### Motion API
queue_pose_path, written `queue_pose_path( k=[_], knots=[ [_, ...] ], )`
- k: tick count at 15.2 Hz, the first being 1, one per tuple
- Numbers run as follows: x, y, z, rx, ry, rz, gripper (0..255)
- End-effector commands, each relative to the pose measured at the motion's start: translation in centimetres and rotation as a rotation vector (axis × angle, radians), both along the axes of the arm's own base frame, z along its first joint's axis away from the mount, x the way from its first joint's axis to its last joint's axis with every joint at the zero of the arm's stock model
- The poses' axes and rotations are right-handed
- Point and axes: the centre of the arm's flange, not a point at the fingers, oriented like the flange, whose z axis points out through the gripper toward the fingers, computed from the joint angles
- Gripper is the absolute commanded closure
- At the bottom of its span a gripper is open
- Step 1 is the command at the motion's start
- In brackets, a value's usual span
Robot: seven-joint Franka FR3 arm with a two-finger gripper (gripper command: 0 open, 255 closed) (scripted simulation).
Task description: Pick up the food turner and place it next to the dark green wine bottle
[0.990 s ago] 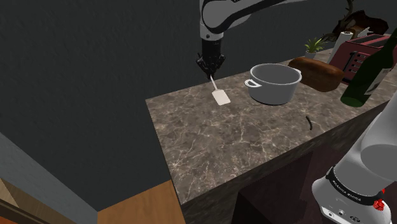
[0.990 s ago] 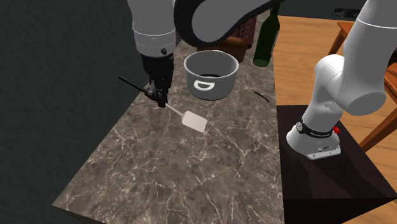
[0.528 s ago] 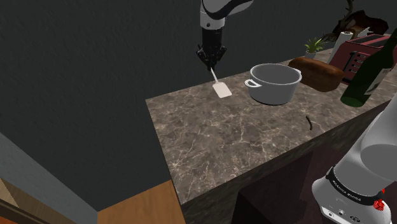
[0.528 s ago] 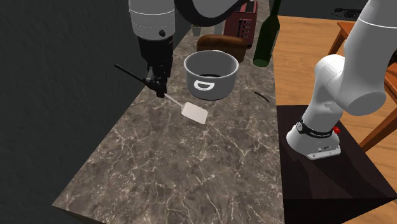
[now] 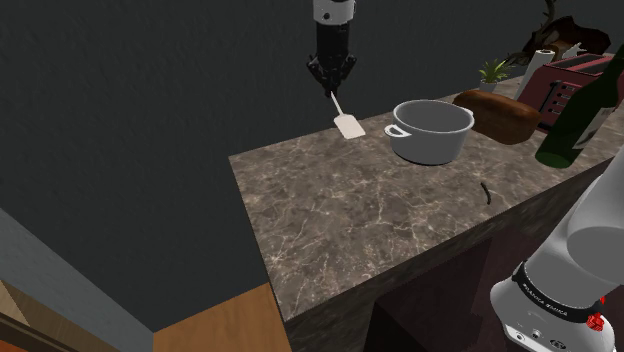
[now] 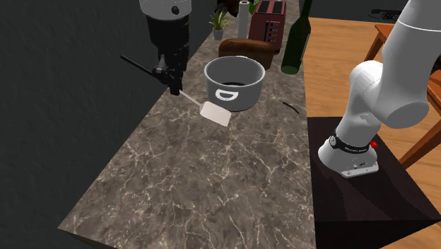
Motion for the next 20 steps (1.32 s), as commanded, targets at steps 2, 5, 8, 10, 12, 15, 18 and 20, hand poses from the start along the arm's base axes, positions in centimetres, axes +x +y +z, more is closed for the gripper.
queue_pose_path(
  k=[2,5,8,10,12,15,18,20],
  knots=[
    [-0.1,0.1,1.6,0.000,0.000,0.000,255],
    [-0.1,0.1,3.2,0.000,0.000,0.000,255],
    [-0.1,0.1,4.8,0.000,0.000,0.000,255],
    [-0.1,0.1,5.8,0.000,0.000,0.000,255],
    [-0.1,0.1,6.9,0.000,0.000,0.000,255],
    [-0.1,0.1,8.5,0.000,0.000,0.000,255],
    [-0.1,0.1,10.1,0.000,0.000,0.000,255],
    [-0.1,0.1,11.1,0.000,0.000,0.000,255]
  ],
)
